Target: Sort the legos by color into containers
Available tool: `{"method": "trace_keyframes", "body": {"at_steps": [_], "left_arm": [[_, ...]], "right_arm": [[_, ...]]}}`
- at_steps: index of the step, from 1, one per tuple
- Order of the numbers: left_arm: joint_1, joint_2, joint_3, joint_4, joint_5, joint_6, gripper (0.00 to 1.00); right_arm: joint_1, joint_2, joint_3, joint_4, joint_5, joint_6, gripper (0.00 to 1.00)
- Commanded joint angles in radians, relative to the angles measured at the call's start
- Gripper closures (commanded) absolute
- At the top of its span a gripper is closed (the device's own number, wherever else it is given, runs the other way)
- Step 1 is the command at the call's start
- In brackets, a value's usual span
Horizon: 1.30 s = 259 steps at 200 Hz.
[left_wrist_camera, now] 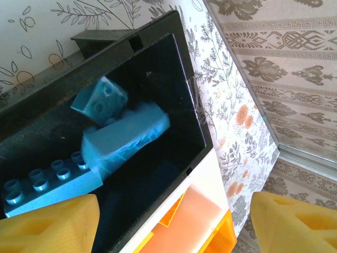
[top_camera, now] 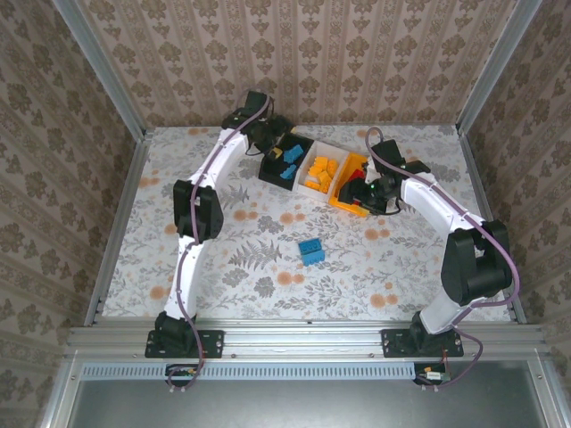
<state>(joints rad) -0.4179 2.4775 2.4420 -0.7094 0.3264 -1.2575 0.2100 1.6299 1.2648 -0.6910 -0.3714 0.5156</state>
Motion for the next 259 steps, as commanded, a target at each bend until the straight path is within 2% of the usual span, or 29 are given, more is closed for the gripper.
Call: {"method": "trace_keyframes", "body": {"at_steps": [1, 40, 86, 106, 135, 153, 165, 193, 209, 259], "left_arm": [[-0.002, -0.004, -0.019, 0.004, 0.014, -0.023, 0.22], [-0.005, -0.054, -0.093, 0.043, 0.01, -0.018, 0.18], [-0.008, -0.15, -0.141, 0.028, -0.017, 0.074, 0.17], [-0.01, -0.23, -0.187, -0.009, -0.049, 0.178, 0.16], [-0.027, -0.391, -0.312, -0.131, -0.147, 0.426, 0.13], [-0.03, -0.523, -0.476, -0.173, -0.234, 0.543, 0.12], [-0.031, -0.619, -0.619, -0.152, -0.254, 0.579, 0.11], [-0.018, -0.776, -0.858, -0.126, -0.267, 0.577, 0.1], [-0.009, -0.835, -0.951, -0.092, -0.261, 0.549, 0.09], [0.011, -0.893, -0.981, -0.09, -0.272, 0.553, 0.08]], "right_arm": [[-0.003, -0.02, -0.013, -0.012, -0.007, -0.02, 0.37], [-0.004, -0.018, 0.001, -0.024, -0.006, -0.028, 0.37], [0.01, 0.018, 0.028, -0.054, -0.039, -0.046, 0.37], [0.03, 0.049, 0.053, -0.09, -0.067, -0.08, 0.37], [0.099, 0.105, 0.078, -0.154, -0.073, -0.154, 0.37], [0.161, 0.137, 0.091, -0.182, -0.054, -0.199, 0.37], [0.212, 0.162, 0.109, -0.207, -0.026, -0.228, 0.36], [0.314, 0.224, 0.155, -0.233, 0.049, -0.251, 0.33], [0.351, 0.264, 0.187, -0.254, 0.093, -0.248, 0.23], [0.398, 0.352, 0.249, -0.283, 0.196, -0.226, 0.2]]}}
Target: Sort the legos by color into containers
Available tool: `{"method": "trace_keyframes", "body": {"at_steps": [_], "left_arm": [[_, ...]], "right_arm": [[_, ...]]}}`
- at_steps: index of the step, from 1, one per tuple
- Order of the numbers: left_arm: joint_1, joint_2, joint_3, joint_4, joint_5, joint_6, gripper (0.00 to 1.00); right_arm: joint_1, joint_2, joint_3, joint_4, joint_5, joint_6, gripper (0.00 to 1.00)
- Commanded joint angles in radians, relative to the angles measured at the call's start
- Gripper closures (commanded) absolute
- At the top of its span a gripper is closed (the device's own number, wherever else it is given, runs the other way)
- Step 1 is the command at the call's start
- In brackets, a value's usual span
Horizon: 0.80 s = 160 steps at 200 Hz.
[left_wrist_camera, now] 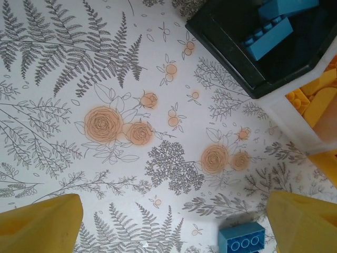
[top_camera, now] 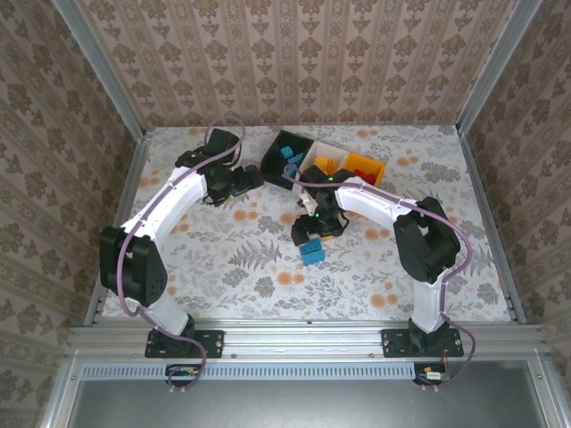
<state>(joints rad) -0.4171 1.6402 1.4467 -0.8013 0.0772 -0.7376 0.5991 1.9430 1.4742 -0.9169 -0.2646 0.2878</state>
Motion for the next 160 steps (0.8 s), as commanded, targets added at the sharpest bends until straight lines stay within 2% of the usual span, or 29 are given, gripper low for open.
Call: {"method": "trace_keyframes", "body": {"at_steps": [1, 95, 127, 160], "left_arm": [[0.01, -0.057, 0.015, 0.001, -0.023, 0.033, 0.08], [0.064, -0.08, -0.022, 0.007, 0.013, 0.035, 0.08], [0.068, -0.077, -0.031, 0.021, 0.019, 0.025, 0.08], [0.067, -0.065, -0.031, 0.038, 0.025, 0.017, 0.08]], "right_arm": [[0.01, 0.039, 0.04, -0.057, 0.09, 0.001, 0.2], [0.062, 0.164, 0.101, -0.083, 0.135, -0.007, 0.22], [0.062, 0.172, 0.109, -0.083, 0.173, -0.009, 0.27], [0.049, 0.153, 0.123, -0.078, 0.195, -0.01, 0.4]]}}
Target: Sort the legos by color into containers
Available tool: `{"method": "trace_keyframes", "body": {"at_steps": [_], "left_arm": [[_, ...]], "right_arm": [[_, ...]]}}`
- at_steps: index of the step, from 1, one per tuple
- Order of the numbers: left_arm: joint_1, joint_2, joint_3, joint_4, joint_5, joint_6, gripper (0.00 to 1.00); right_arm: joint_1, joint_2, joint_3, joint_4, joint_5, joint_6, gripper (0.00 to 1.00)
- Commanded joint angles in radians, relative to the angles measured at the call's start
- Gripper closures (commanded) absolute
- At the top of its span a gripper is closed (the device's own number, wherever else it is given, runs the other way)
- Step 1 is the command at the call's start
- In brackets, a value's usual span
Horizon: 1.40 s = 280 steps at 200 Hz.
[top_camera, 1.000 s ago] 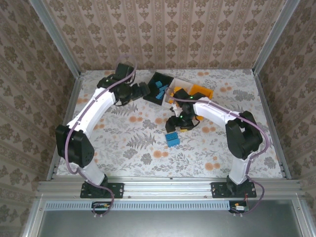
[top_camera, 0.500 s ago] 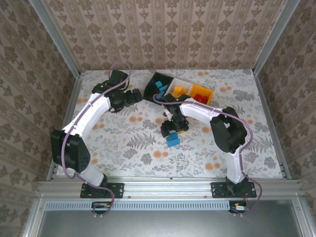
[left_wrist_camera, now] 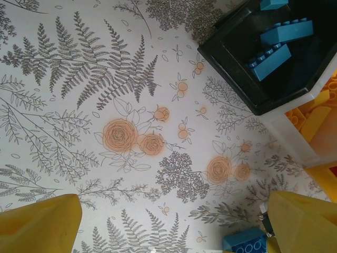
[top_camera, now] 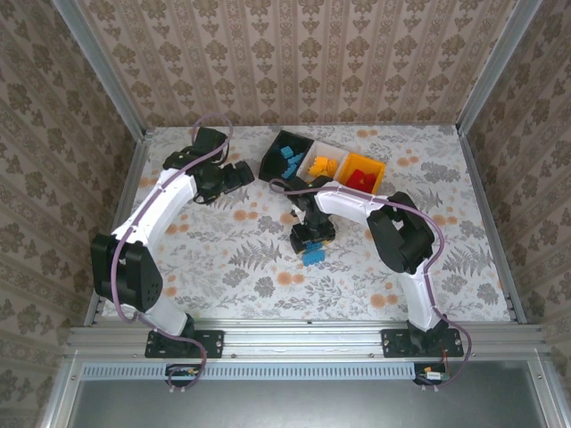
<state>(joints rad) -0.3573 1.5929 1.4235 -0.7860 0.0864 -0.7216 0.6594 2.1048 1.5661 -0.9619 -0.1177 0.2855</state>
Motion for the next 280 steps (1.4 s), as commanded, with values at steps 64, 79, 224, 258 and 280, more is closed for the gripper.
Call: {"method": "trace_keyframes", "body": {"at_steps": [64, 79, 224, 258, 280], "left_arm": [[-0.087, 0.074, 0.003, 0.09, 0.048, -0.047, 0.08], [-0.126, 0.09, 0.0, 0.126, 0.057, -0.064, 0.07], [-0.186, 0.315, 0.28, 0.04, 0.149, 0.035, 0.06], [-0.192, 0.301, 0.279, -0.017, 0.122, 0.094, 0.05], [-0.192, 0.279, 0.265, -0.053, 0.094, 0.126, 0.05]], "right_arm": [[-0.104, -0.121, 0.017, 0.056, -0.082, 0.063, 0.43], [-0.16, -0.146, -0.007, 0.091, -0.167, 0.121, 0.43], [-0.497, -0.344, -0.24, 0.57, -0.593, 0.755, 0.42], [-0.494, -0.297, -0.183, 0.657, -0.597, 0.883, 0.42], [-0.483, -0.243, -0.138, 0.703, -0.593, 0.946, 0.42]]}}
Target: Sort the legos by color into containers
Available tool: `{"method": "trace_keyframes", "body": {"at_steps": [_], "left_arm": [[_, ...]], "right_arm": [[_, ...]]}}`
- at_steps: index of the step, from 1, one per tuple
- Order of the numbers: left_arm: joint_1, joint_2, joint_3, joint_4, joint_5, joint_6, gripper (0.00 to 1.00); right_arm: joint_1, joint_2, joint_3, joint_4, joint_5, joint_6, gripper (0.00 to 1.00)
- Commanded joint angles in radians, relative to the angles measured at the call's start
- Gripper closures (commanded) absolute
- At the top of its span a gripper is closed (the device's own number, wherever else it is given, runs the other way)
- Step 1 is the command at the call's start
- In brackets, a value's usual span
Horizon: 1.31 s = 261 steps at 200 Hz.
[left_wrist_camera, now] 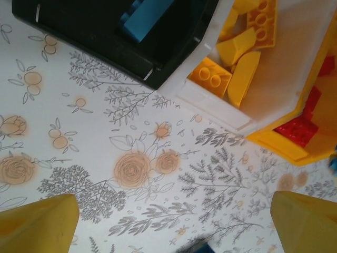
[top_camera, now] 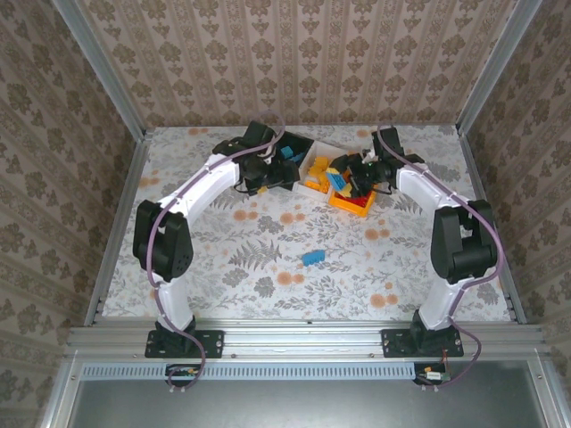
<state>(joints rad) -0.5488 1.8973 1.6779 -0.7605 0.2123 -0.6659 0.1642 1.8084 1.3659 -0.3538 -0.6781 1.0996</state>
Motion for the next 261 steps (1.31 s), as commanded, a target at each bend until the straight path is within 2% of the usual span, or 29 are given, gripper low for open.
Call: {"method": "trace_keyframes", "body": {"at_steps": [1, 53, 140, 153, 178, 189, 200, 230, 261], "left_arm": [[0.0, -0.026, 0.009, -0.08, -0.033, 0.072, 0.05], [0.025, -0.108, -0.083, -0.089, -0.06, 0.076, 0.04], [0.142, -0.316, -0.277, -0.101, -0.084, 0.074, 0.03], [0.15, -0.327, -0.29, -0.103, -0.083, 0.072, 0.03], [0.162, -0.329, -0.298, -0.107, -0.07, 0.076, 0.02], [0.167, -0.327, -0.297, -0.109, -0.067, 0.08, 0.02], [0.174, -0.326, -0.296, -0.111, -0.064, 0.083, 0.02], [0.183, -0.312, -0.287, -0.111, -0.054, 0.091, 0.02], [0.18, -0.292, -0.273, -0.099, -0.042, 0.089, 0.02]], "right_arm": [[0.013, 0.057, 0.064, 0.097, -0.033, 0.134, 0.42], [0.076, 0.194, 0.233, 0.103, -0.009, 0.196, 0.42], [0.142, 0.458, 0.6, 0.019, 0.025, 0.223, 0.42], [0.144, 0.51, 0.682, 0.0, 0.024, 0.227, 0.39], [0.15, 0.606, 0.851, -0.046, 0.016, 0.236, 0.29], [0.153, 0.643, 0.926, -0.076, 0.016, 0.236, 0.22], [0.153, 0.666, 0.982, -0.096, 0.018, 0.236, 0.2], [0.153, 0.667, 1.014, -0.113, 0.021, 0.234, 0.19], [0.151, 0.619, 0.976, -0.119, 0.021, 0.21, 0.19]]}}
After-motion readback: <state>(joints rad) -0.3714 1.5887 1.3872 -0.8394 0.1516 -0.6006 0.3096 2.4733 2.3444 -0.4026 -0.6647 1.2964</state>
